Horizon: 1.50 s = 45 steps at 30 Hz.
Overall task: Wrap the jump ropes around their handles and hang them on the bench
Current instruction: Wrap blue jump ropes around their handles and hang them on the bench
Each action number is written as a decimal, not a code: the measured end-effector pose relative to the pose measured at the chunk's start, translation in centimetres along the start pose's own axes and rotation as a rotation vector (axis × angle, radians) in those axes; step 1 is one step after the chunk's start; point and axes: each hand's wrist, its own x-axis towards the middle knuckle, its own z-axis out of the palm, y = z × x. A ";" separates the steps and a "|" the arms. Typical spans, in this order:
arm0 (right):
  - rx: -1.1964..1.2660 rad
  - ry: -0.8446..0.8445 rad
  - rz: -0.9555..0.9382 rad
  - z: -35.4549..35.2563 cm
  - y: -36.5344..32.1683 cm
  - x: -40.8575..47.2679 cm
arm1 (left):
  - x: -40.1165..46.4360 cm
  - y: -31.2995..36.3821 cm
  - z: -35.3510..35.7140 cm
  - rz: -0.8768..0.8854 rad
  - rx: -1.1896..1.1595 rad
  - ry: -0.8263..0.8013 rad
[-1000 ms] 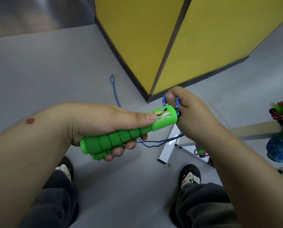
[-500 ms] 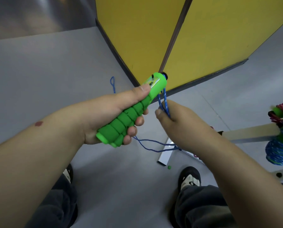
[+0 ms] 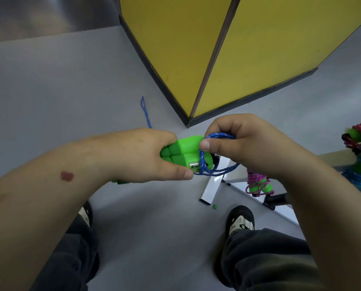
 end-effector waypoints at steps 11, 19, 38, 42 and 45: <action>0.763 0.048 0.159 0.9 0.7 1.3 | -0.8 -0.7 -1.0 0.247 -0.558 -0.204; 0.726 0.056 0.303 2.7 0.9 2.0 | -1.0 -0.6 -1.5 0.291 -0.873 -0.016; 0.127 0.005 0.023 1.0 -0.1 0.2 | 0.1 -1.0 -0.7 -0.039 -0.137 0.052; 0.295 0.018 0.038 1.1 0.4 0.6 | -0.2 -0.9 -0.9 0.045 -0.206 -0.025; 0.415 0.013 0.099 1.1 0.9 0.9 | -0.5 -0.7 -1.0 0.112 -0.268 -0.105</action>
